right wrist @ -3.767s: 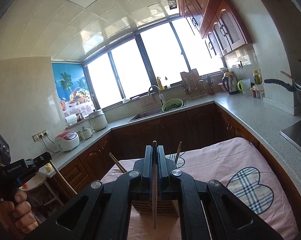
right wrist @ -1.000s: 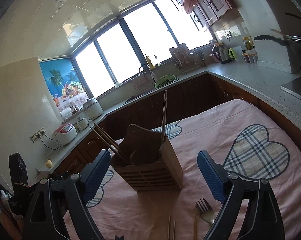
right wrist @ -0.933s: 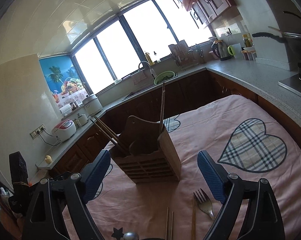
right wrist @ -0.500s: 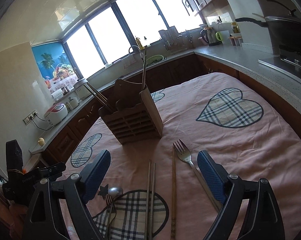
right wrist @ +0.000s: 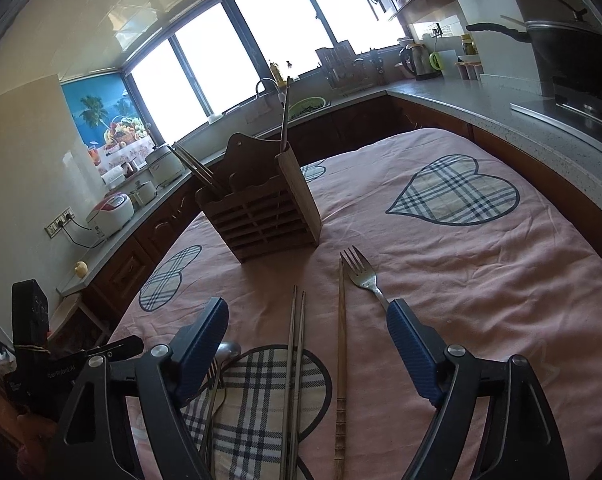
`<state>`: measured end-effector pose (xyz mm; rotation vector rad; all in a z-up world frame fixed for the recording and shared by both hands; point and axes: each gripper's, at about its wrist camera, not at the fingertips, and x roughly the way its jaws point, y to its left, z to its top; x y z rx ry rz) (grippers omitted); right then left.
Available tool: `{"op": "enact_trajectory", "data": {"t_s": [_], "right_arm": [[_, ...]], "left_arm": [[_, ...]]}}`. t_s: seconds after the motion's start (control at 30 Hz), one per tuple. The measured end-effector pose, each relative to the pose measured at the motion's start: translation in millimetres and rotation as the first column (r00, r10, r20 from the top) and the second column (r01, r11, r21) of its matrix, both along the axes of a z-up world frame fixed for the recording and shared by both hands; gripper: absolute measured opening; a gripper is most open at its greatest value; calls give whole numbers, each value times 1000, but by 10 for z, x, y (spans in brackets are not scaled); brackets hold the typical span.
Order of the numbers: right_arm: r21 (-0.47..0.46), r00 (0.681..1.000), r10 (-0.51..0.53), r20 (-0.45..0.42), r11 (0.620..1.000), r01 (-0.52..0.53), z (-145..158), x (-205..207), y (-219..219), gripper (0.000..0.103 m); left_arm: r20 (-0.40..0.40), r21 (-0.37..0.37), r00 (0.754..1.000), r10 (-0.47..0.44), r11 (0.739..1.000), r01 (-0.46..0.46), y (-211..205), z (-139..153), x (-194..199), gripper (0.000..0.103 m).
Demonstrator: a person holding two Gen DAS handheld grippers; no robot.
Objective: Organize utensils
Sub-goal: 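Withdraw both tools from the holder and move them over the spoon and chopsticks, then close the left tool on the metal spoon handle while the right tool grasps a metal chopstick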
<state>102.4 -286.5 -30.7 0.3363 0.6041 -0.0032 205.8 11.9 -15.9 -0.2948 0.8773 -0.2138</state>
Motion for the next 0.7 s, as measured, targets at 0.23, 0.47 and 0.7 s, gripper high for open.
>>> {"op": "enact_trajectory", "data": {"t_s": [0.23, 0.47, 0.7], "right_arm": [[14, 1000, 6, -30, 1000, -6, -65, 57, -27, 57], [47, 997, 30, -77, 999, -27, -185, 218, -80, 38], [49, 982, 93, -163, 995, -86, -374, 538, -7, 29]], "left_arm": [[-33, 31, 996, -80, 996, 81, -279, -102, -1, 74], [-75, 46, 985, -156, 986, 160, -545, -251, 151, 53], [-141, 44, 966, -217, 973, 225, -767, -434, 382, 29]]}}
